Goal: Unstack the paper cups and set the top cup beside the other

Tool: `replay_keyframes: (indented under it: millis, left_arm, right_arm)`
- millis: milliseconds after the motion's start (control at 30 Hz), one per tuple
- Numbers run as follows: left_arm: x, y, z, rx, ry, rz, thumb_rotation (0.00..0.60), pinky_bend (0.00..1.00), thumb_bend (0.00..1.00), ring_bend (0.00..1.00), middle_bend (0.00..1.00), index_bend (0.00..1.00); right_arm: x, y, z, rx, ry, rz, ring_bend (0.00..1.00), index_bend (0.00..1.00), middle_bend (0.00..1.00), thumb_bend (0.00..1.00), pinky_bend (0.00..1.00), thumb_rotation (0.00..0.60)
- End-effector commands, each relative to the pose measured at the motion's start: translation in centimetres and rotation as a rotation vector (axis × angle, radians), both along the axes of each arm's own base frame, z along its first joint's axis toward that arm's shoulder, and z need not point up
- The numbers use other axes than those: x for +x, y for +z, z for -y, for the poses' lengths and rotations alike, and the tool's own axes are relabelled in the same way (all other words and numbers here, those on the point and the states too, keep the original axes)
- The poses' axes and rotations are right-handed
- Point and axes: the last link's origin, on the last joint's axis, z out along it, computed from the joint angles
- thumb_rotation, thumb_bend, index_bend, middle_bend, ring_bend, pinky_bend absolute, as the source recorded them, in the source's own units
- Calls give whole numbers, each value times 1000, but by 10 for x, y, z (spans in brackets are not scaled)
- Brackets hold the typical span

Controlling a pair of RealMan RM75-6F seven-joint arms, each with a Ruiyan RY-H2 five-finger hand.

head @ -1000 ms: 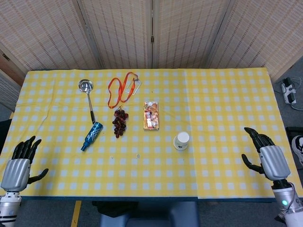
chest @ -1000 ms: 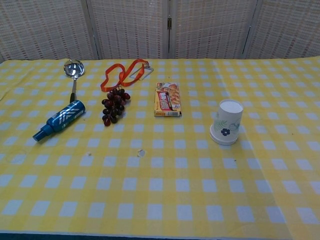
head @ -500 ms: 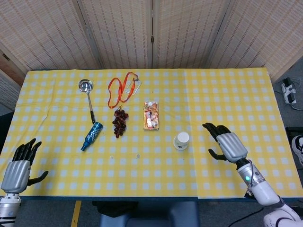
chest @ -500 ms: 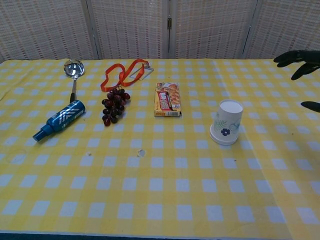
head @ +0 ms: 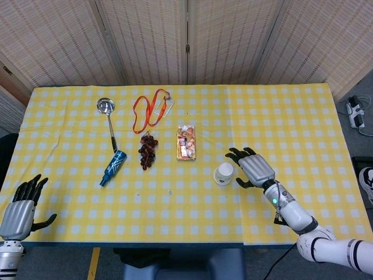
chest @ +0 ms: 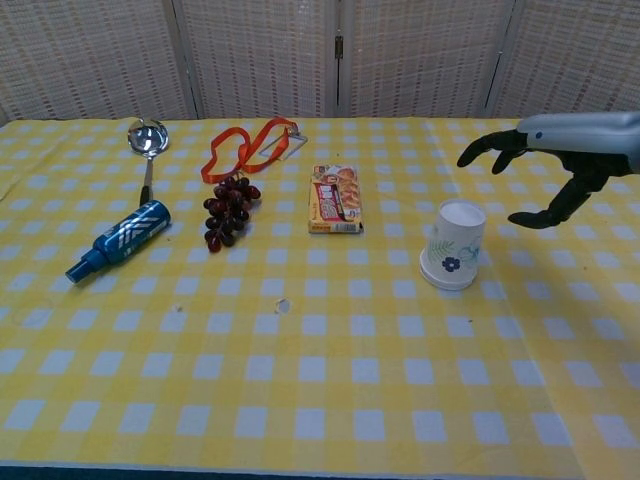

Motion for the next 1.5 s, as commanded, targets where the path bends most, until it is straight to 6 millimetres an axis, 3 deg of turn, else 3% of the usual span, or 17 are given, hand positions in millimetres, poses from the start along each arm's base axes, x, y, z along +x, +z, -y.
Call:
replay_keyframes:
  millis: [33, 1500]
  left_arm:
    - [0, 0, 0, 0, 3, 1, 600, 0, 258, 0, 0, 67]
    - [-8, 0, -1, -20, 46, 1, 600, 0, 258, 0, 0, 61]
  right_arm:
    - [2, -5, 2, 26, -1, -28, 166, 196, 105, 426, 79, 600]
    - [16, -27, 24, 62, -29, -46, 167, 308, 125, 426, 79, 600]
